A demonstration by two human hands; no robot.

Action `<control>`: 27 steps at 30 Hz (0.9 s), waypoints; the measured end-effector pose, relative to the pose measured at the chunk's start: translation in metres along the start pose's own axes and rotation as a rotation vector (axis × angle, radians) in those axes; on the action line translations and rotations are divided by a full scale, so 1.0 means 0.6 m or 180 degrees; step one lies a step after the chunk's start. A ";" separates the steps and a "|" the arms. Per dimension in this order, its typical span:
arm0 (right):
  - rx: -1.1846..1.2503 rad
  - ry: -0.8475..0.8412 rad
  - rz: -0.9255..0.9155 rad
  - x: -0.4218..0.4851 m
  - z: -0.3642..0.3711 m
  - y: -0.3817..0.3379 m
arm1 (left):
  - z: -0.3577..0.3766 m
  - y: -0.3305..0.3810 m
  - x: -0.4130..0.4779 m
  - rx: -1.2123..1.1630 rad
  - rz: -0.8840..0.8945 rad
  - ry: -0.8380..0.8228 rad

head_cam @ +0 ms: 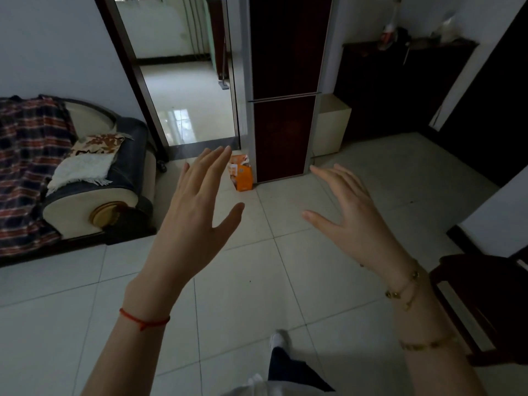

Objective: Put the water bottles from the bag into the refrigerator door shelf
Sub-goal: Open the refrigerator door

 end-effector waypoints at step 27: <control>0.0169 -0.0470 -0.0084 0.542 0.128 0.225 | 0.208 -0.228 0.445 0.0160 -0.0523 0.0077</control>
Point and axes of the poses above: each hand's wrist, its own x-axis towards the middle knuckle, its own z-axis out of the palm, y = z × x, the point moved 1 cm from there along x, towards the middle knuckle, and after that the axes turned 2 degrees about y, right-handed, at the moved point
